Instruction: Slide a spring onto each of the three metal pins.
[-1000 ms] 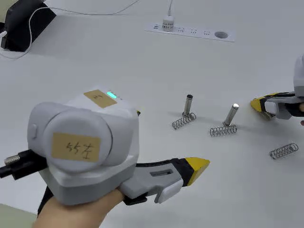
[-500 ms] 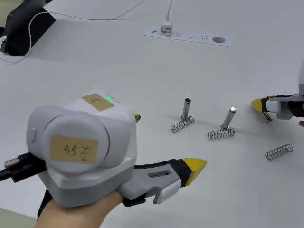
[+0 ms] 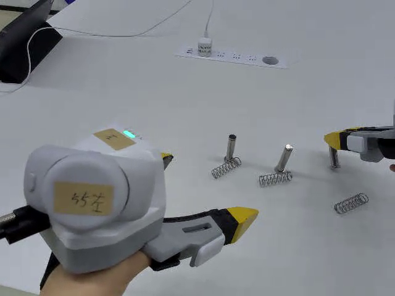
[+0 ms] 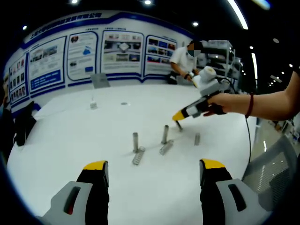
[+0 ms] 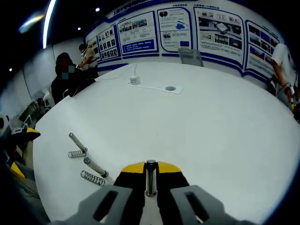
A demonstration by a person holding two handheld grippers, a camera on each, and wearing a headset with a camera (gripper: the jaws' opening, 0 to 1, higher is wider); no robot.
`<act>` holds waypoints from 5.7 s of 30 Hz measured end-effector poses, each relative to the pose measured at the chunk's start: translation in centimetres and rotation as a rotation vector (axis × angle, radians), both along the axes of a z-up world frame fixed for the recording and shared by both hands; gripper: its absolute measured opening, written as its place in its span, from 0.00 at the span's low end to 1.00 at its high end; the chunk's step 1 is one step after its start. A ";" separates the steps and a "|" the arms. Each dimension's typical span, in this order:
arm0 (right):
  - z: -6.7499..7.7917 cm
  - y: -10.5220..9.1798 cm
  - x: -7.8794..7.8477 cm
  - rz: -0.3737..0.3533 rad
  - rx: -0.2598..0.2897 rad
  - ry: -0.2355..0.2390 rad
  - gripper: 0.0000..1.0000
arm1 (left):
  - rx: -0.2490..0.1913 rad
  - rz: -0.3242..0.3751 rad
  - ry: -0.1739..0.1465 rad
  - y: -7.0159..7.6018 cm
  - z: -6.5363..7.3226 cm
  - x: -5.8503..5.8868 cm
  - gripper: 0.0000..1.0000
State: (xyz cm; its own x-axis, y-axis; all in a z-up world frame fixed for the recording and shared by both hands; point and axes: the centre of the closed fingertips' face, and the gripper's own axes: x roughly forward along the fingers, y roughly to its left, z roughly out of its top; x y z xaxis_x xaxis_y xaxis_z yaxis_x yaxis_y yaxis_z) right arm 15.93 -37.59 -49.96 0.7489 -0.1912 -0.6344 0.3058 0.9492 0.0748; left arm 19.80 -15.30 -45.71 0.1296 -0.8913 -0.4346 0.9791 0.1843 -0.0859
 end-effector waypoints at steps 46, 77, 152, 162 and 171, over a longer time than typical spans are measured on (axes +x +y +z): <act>0.7 1.4 -2.1 0.029 -0.026 -0.001 0.17 | 0.010 0.004 -0.034 0.1 0.0 0.2 0.77; 5.1 4.2 -3.7 0.082 -0.052 -0.234 0.43 | 0.055 -0.052 -0.054 -0.7 -0.5 1.3 0.64; 4.8 11.2 -5.1 0.129 0.088 -0.290 0.61 | 0.163 -0.260 -0.107 -5.0 -5.8 2.4 0.10; 6.8 12.1 -3.6 0.146 0.157 -0.358 0.57 | -0.002 -0.238 0.011 -4.8 -1.7 0.9 0.10; 8.3 12.8 -2.5 0.131 0.248 -0.423 0.50 | -0.115 -0.274 0.043 -4.4 1.2 -1.1 0.10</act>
